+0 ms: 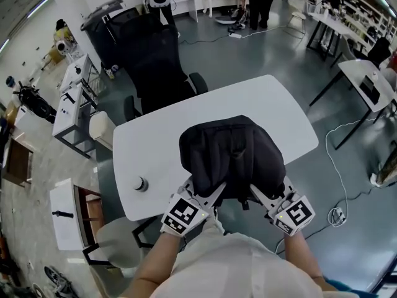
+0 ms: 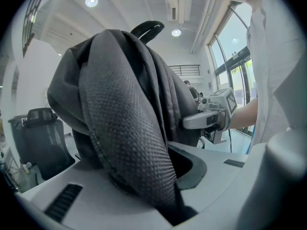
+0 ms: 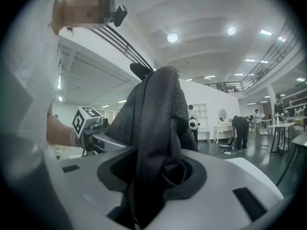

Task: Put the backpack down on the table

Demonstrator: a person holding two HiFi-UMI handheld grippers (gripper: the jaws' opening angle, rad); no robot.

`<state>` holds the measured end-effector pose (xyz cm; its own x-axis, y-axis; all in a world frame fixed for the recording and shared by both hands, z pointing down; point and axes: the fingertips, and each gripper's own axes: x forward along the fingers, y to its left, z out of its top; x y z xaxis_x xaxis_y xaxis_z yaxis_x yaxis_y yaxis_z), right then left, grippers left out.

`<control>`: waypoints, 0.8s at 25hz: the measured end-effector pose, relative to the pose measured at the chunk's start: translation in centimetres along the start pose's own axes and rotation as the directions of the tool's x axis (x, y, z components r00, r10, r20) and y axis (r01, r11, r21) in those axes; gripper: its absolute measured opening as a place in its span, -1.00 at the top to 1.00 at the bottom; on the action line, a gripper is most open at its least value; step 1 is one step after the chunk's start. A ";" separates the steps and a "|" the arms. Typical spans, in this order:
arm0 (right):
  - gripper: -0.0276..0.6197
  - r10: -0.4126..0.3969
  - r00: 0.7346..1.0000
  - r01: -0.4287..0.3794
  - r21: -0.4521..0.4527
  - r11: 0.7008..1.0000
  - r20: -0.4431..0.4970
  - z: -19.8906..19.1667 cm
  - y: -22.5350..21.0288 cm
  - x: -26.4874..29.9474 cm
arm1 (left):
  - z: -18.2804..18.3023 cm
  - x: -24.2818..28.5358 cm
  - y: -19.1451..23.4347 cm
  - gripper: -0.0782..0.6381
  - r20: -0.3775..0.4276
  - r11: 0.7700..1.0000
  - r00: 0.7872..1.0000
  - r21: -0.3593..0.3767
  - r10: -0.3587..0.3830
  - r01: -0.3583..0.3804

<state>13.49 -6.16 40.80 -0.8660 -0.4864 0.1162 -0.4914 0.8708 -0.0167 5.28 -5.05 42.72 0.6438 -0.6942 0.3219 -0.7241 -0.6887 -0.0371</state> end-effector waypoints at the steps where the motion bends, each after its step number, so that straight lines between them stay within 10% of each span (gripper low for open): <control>1: 0.40 -0.001 1.000 0.001 0.000 1.000 -0.002 0.1 -0.7 0.5 | 0.2 0.5 0.6 0.53 0.000 1.000 1.000 -0.001 -0.001 0.001; 20: 0.40 0.018 0.999 -0.017 -0.020 1.000 0.041 1.7 -7.7 13.6 | 1.0 3.8 15.1 0.53 0.000 0.998 0.999 0.040 0.044 -0.044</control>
<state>5.30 -19.63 40.83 -0.8775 -0.4736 0.0751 -0.4749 0.8800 0.0008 -2.98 -18.29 42.39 0.6112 -0.7240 0.3196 -0.7414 -0.6651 -0.0888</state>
